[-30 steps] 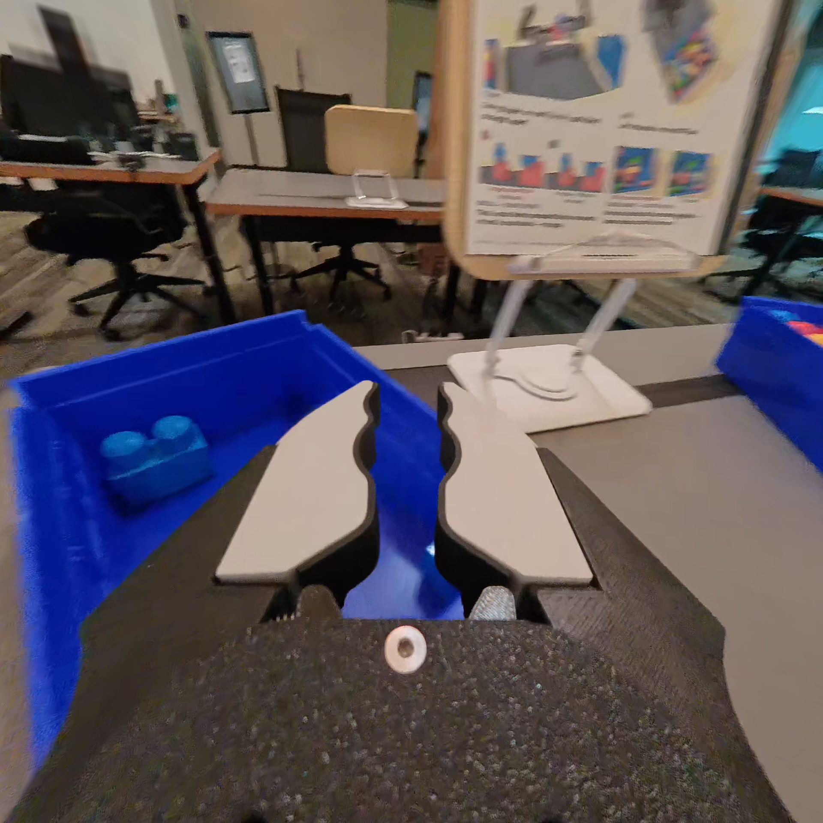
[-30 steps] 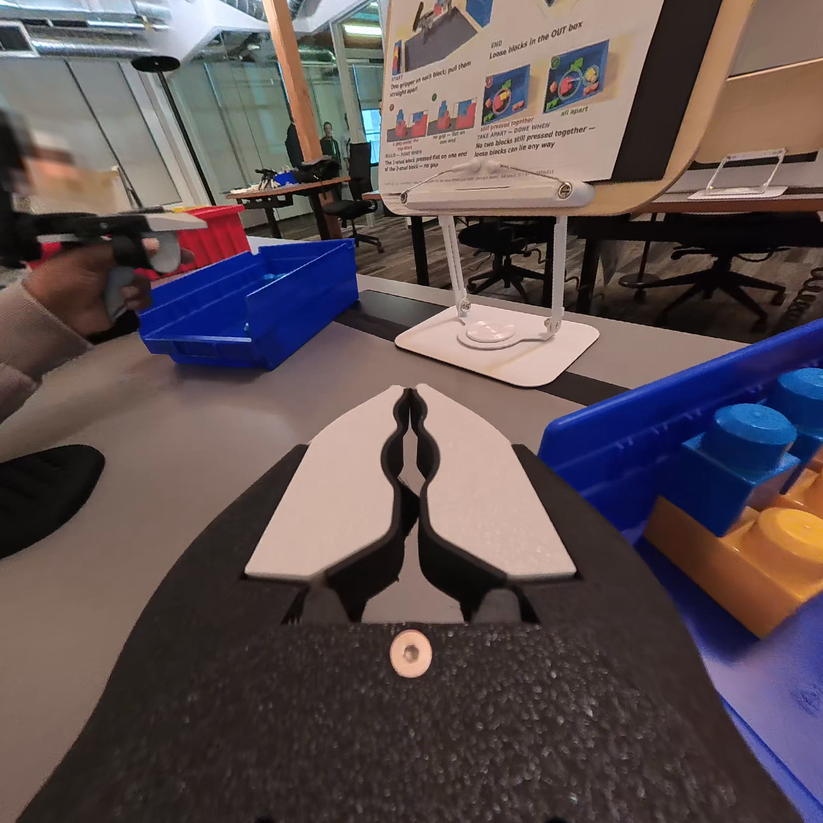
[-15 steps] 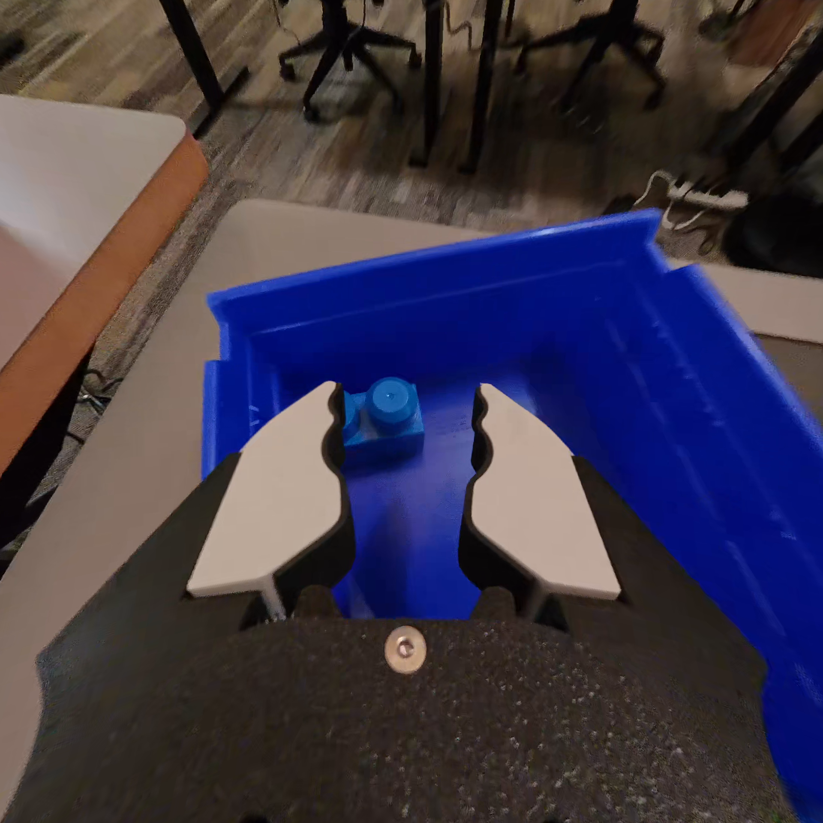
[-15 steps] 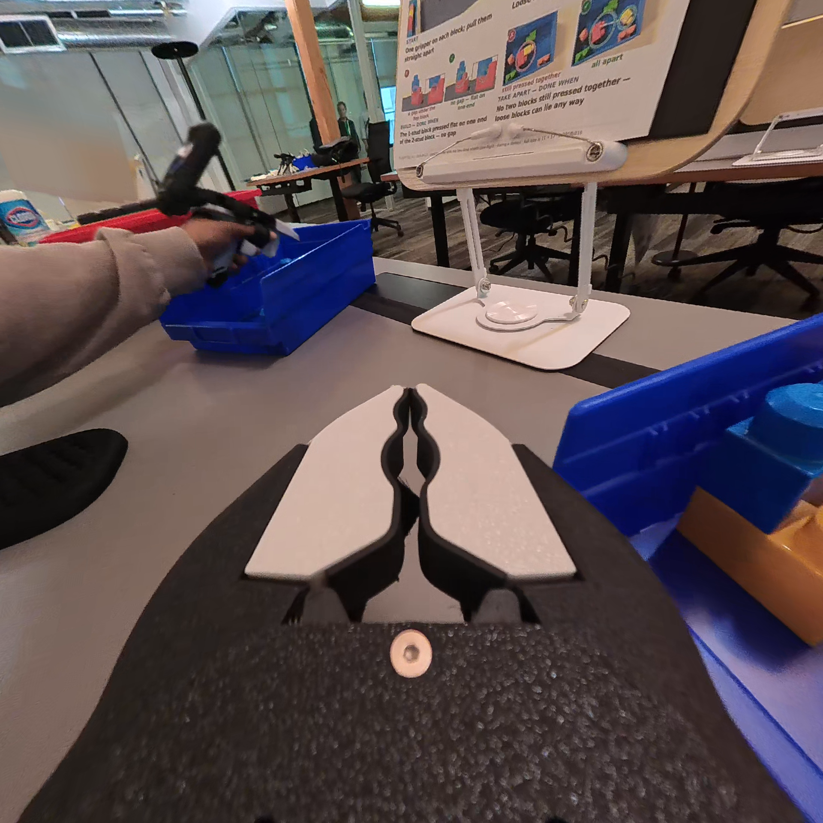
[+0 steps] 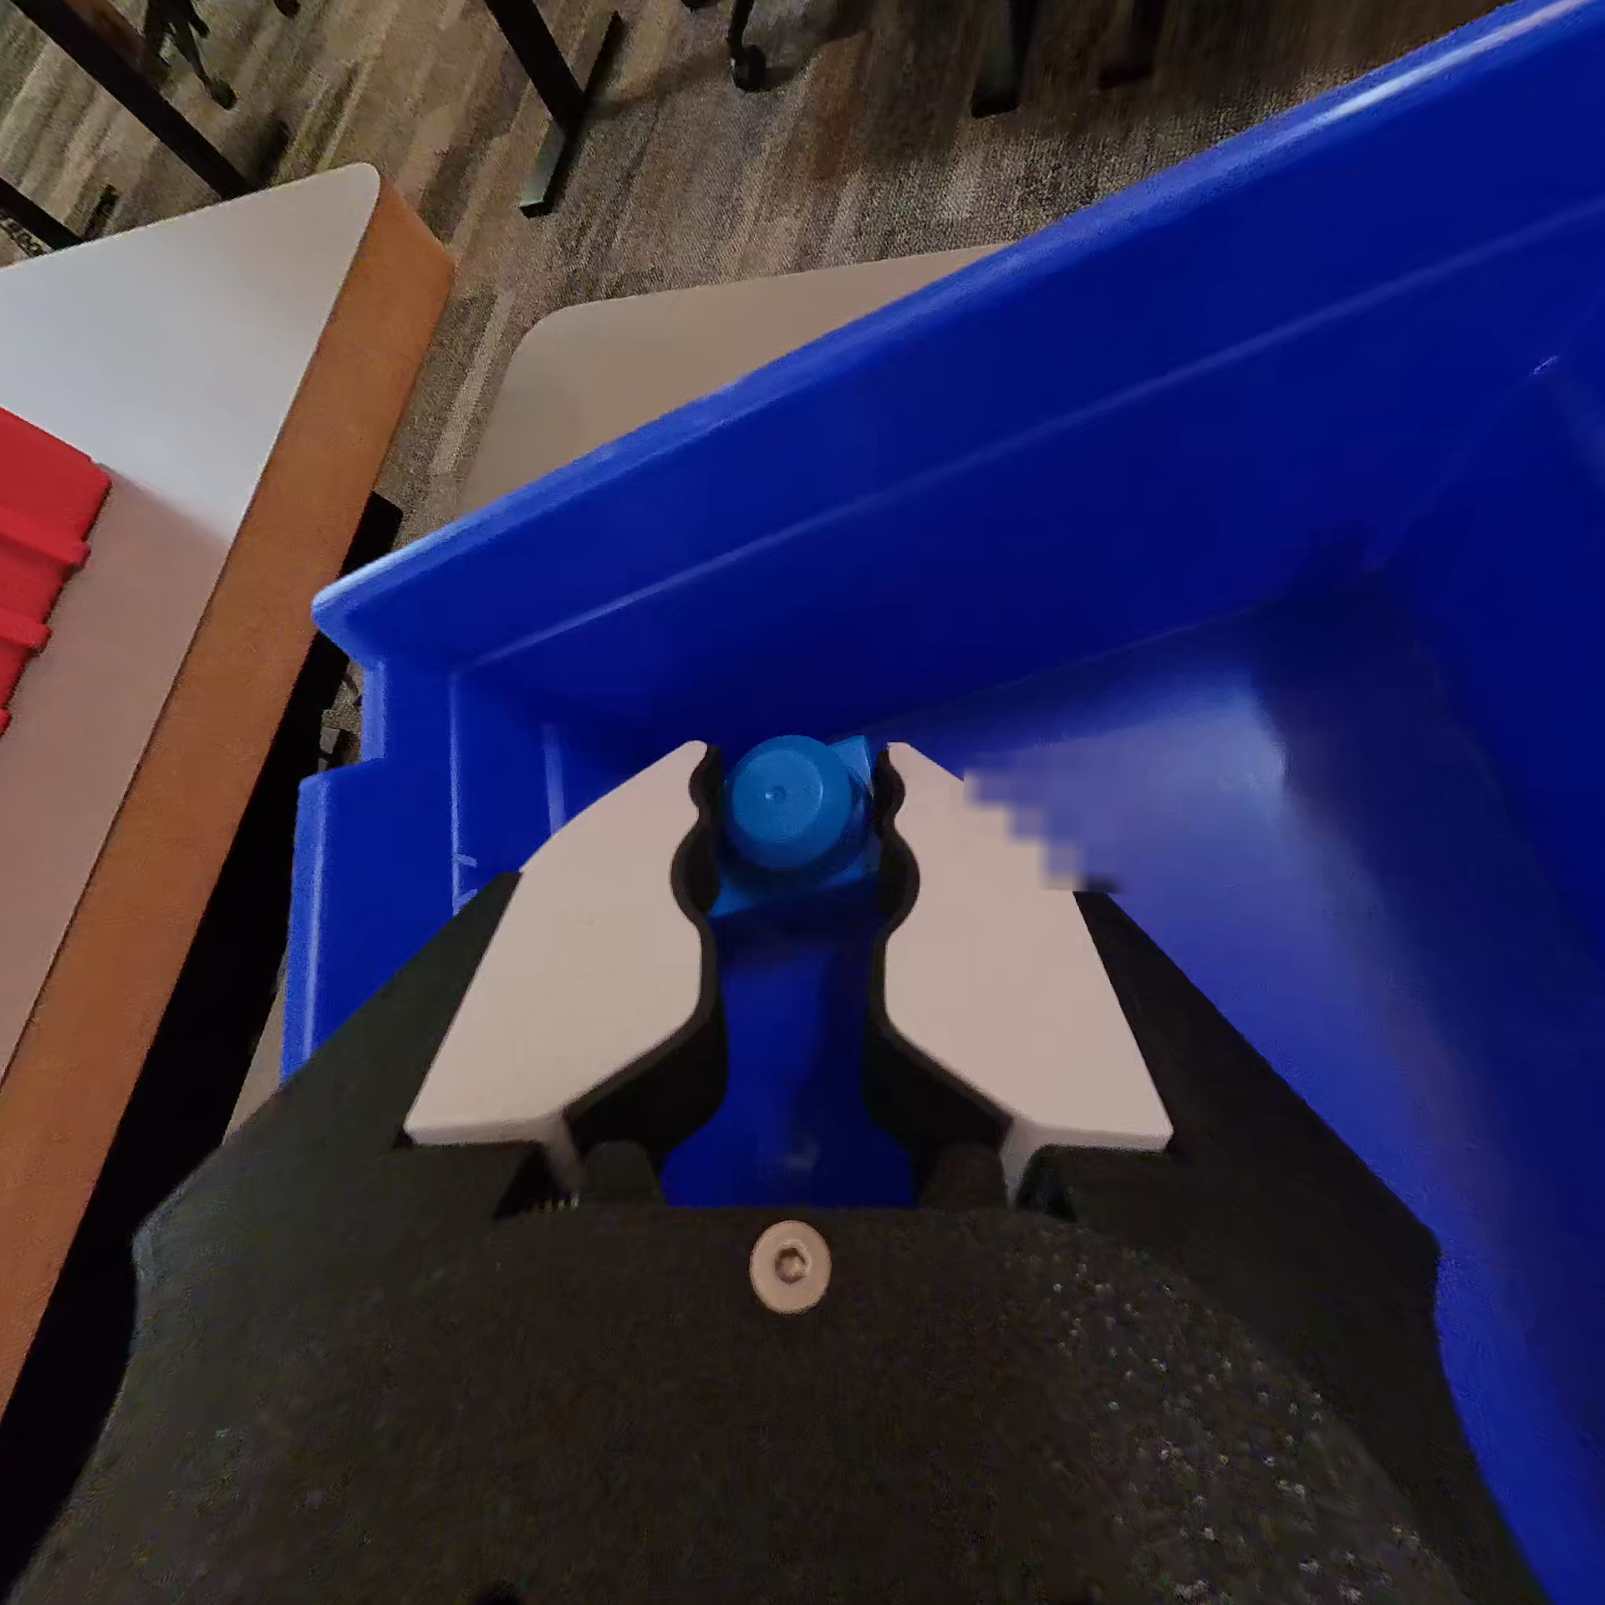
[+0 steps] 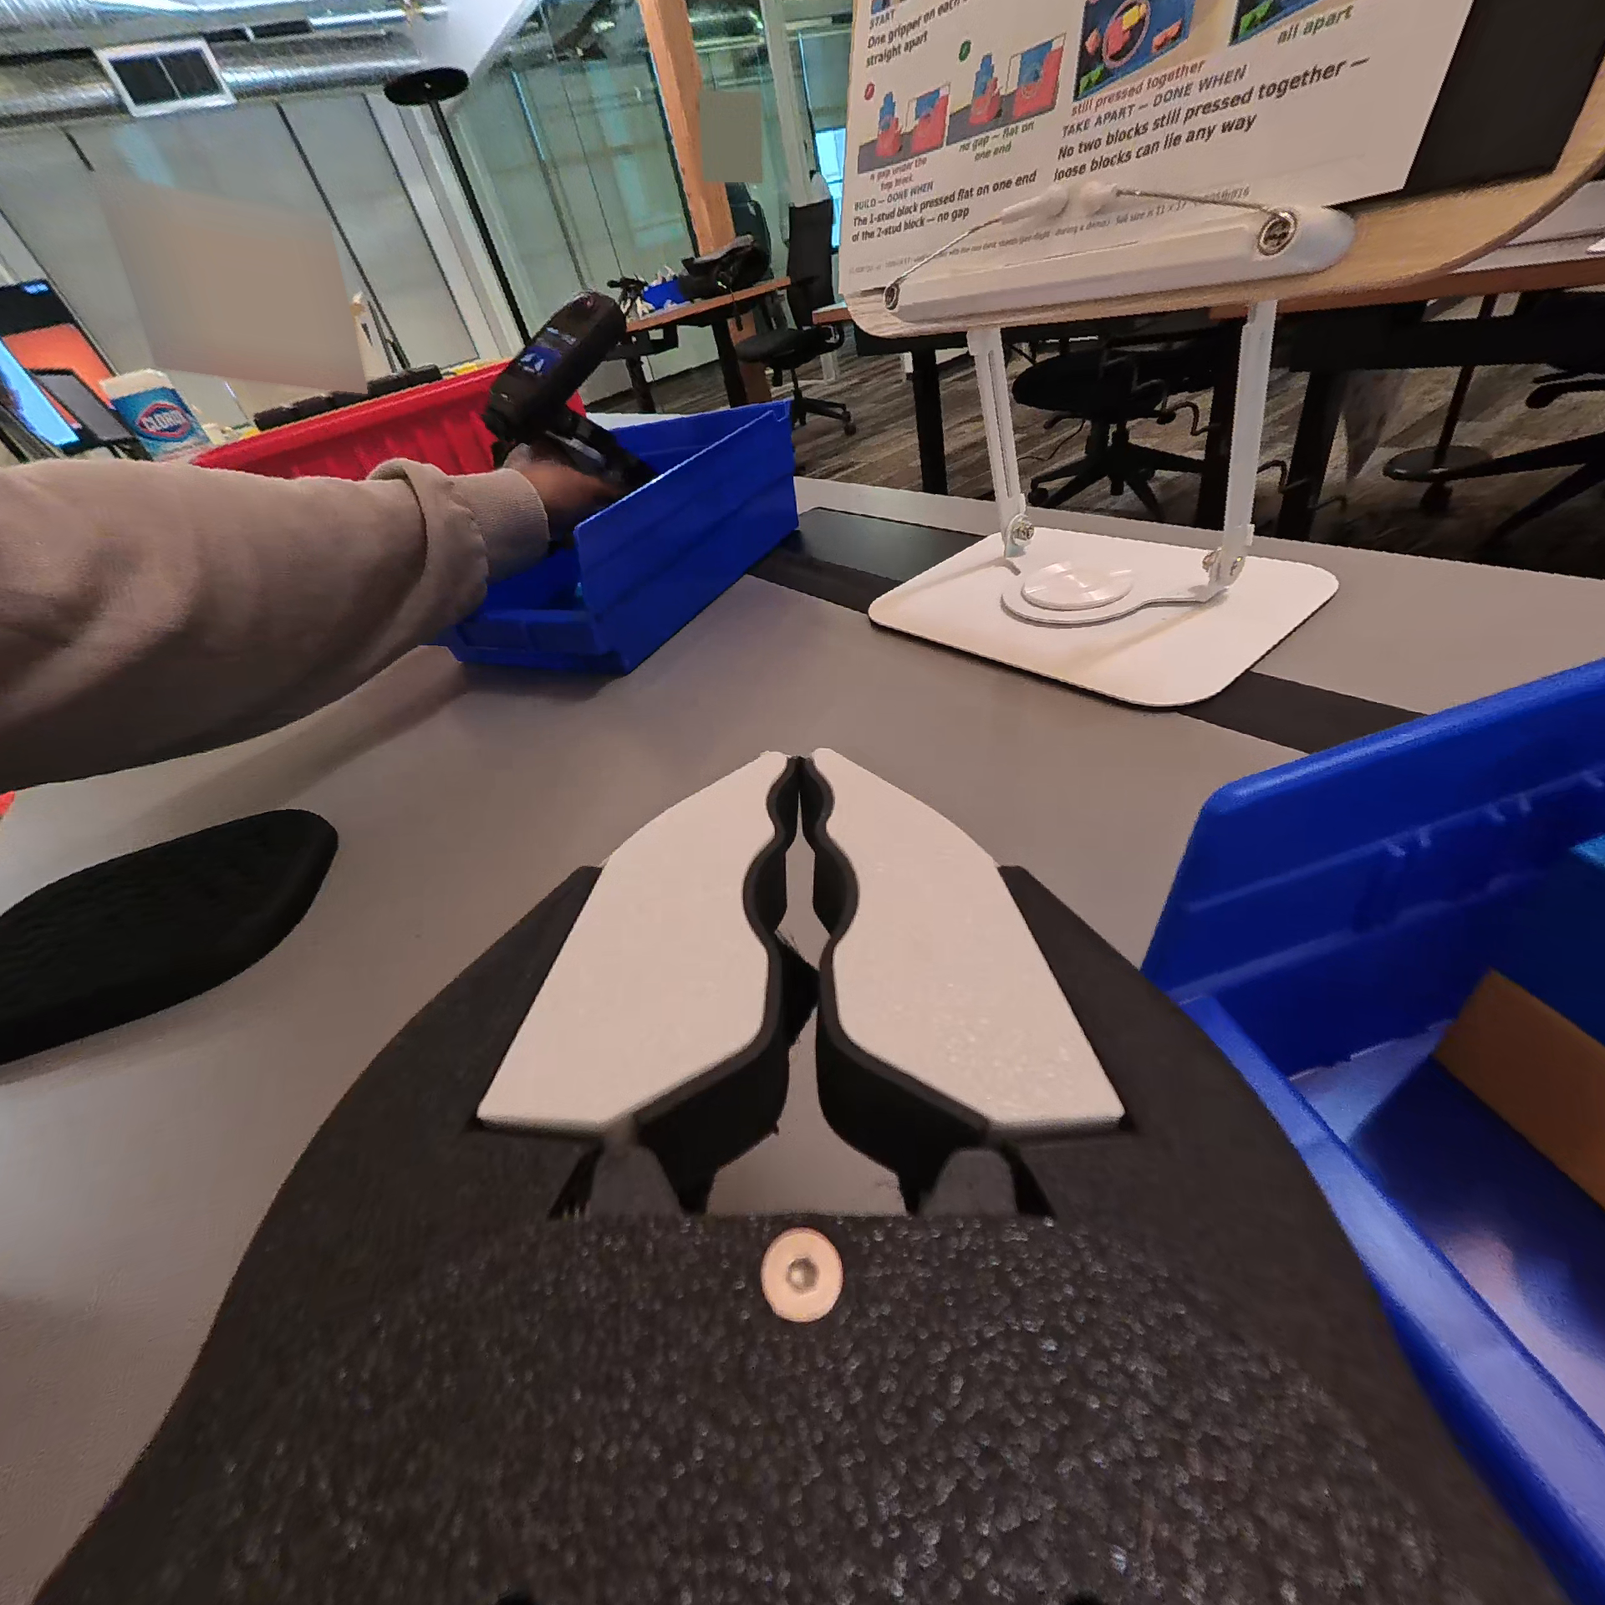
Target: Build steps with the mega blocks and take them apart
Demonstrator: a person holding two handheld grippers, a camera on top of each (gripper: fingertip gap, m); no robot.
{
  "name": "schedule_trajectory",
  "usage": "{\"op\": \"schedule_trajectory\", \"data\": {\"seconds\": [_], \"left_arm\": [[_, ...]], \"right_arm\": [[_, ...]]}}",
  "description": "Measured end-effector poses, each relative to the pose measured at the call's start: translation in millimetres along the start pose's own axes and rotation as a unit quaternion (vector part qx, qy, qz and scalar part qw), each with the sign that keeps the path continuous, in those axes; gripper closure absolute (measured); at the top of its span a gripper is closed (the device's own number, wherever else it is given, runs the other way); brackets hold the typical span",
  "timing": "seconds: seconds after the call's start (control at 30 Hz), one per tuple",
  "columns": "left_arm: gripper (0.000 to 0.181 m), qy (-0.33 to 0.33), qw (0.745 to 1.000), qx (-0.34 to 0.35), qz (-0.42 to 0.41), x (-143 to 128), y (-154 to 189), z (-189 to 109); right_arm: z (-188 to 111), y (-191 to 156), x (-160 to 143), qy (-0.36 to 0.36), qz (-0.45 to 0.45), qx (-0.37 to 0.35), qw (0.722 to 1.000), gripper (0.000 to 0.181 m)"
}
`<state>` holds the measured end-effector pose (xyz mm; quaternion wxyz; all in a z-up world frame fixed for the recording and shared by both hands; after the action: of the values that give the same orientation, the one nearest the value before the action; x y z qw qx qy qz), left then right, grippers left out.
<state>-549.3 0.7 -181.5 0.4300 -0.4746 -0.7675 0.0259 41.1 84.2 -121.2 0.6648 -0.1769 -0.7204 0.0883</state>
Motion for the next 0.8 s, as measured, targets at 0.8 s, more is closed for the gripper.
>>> {"op": "schedule_trajectory", "data": {"seconds": [0.8], "left_arm": [[0.152, 0.288, 0.841, -0.395, 0.233, -50, 257, -363]], "right_arm": [[-2, 3, 1, 0.006, 0.006, -0.009, 1.0, 0.181]]}}
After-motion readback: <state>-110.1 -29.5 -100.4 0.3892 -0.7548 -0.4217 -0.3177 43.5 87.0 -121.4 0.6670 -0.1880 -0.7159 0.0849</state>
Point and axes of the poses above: each gripper's, where its closed fingertips meet, z out along the fingers, x out of its top, y = z × x across the jaws, the point moved 2 cm from there along -z, back along the fingers, and after that the axes turned 9 degrees about z, right-handed, at the moved point
